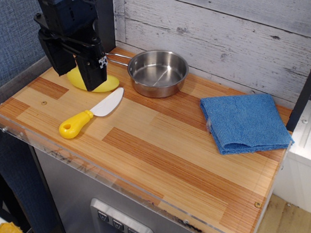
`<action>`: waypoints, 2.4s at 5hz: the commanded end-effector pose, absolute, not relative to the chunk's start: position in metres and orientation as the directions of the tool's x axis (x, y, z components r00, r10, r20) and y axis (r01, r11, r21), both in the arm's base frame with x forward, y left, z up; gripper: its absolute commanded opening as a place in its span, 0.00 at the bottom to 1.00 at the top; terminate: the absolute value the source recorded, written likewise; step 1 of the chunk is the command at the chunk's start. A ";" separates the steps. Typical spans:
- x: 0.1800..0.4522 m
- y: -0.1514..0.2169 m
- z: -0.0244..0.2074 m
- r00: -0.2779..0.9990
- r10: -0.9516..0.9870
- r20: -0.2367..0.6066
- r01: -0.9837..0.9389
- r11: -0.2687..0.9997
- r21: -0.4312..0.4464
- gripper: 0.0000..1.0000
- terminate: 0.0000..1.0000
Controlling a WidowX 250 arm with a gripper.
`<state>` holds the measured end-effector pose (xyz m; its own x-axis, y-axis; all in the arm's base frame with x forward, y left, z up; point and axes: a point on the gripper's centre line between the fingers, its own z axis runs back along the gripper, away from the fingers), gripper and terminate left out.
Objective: Move silver pot to lower edge of table.
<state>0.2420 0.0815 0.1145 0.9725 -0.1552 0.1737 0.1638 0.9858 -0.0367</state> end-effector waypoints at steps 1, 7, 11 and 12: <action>0.242 0.082 0.115 0.972 -0.155 0.174 0.164 0.986 -0.037 1.00 0.00; 0.318 0.034 0.090 0.723 -0.672 0.158 0.661 0.740 0.124 1.00 0.00; 0.373 0.039 0.059 0.712 -0.695 0.100 0.662 0.712 0.235 1.00 0.00; 0.371 0.036 0.048 0.708 -0.701 0.085 0.670 0.705 0.233 1.00 0.00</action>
<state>0.3695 0.0363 0.0348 0.7192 -0.6918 0.0651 0.6679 0.7141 0.2096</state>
